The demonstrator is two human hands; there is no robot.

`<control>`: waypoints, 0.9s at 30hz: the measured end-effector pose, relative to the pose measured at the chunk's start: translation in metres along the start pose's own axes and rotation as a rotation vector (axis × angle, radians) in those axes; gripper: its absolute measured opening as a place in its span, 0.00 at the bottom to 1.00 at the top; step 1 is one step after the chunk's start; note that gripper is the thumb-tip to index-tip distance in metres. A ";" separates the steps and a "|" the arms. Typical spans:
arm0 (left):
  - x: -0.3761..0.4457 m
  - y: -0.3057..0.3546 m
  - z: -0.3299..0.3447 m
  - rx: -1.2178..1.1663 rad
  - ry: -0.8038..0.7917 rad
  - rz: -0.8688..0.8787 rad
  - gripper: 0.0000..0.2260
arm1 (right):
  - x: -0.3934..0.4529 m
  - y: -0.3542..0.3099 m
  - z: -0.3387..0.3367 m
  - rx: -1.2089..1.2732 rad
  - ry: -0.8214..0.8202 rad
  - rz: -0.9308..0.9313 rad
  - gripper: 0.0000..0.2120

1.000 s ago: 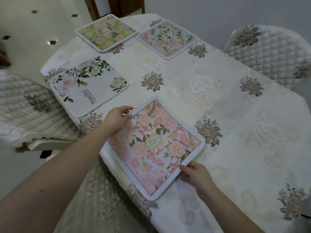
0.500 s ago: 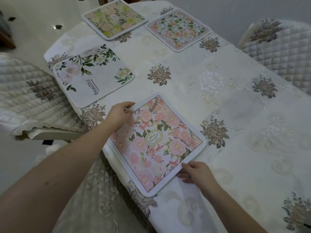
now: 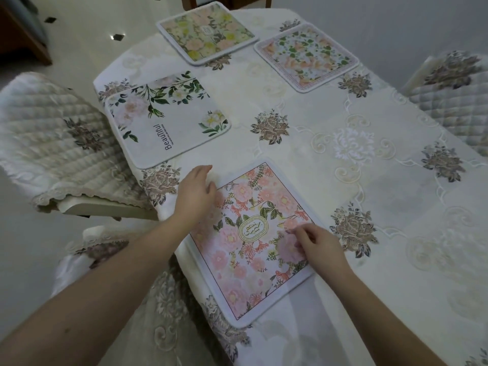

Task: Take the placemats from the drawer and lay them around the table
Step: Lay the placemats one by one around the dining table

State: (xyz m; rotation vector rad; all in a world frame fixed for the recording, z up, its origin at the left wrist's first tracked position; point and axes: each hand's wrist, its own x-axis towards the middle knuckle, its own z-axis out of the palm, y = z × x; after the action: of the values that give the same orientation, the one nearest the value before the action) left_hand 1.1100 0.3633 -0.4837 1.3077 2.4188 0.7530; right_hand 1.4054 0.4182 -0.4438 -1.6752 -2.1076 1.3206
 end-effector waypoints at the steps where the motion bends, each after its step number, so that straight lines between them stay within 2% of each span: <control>1: -0.007 0.000 0.004 0.022 0.016 0.008 0.22 | 0.007 -0.012 0.005 -0.011 0.016 -0.052 0.09; 5: -0.031 0.000 0.029 0.143 0.024 -0.038 0.24 | 0.038 -0.059 0.042 -0.070 -0.047 -0.273 0.17; 8: -0.045 -0.003 0.044 0.235 0.042 -0.046 0.26 | 0.069 -0.082 0.080 -0.222 -0.105 -0.498 0.20; 11: -0.055 -0.007 0.055 0.324 0.037 -0.030 0.26 | 0.098 -0.089 0.112 -0.393 -0.133 -0.623 0.27; 13: -0.058 -0.008 0.057 0.350 0.014 -0.011 0.26 | 0.111 -0.087 0.127 -0.528 -0.142 -0.672 0.30; 17: -0.057 -0.009 0.057 0.370 -0.022 -0.001 0.26 | 0.122 -0.071 0.139 -0.777 -0.095 -0.719 0.28; 22: -0.057 -0.007 0.055 0.347 -0.020 -0.021 0.27 | 0.126 -0.068 0.136 -0.805 -0.070 -0.725 0.27; 27: -0.058 -0.014 0.055 0.335 -0.023 -0.047 0.27 | 0.138 -0.060 0.120 -0.790 -0.065 -0.705 0.31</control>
State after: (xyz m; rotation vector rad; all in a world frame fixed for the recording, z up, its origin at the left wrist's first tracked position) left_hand 1.1587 0.3253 -0.5362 1.3584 2.6271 0.3254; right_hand 1.2404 0.4704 -0.5278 -0.8239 -3.0589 0.3439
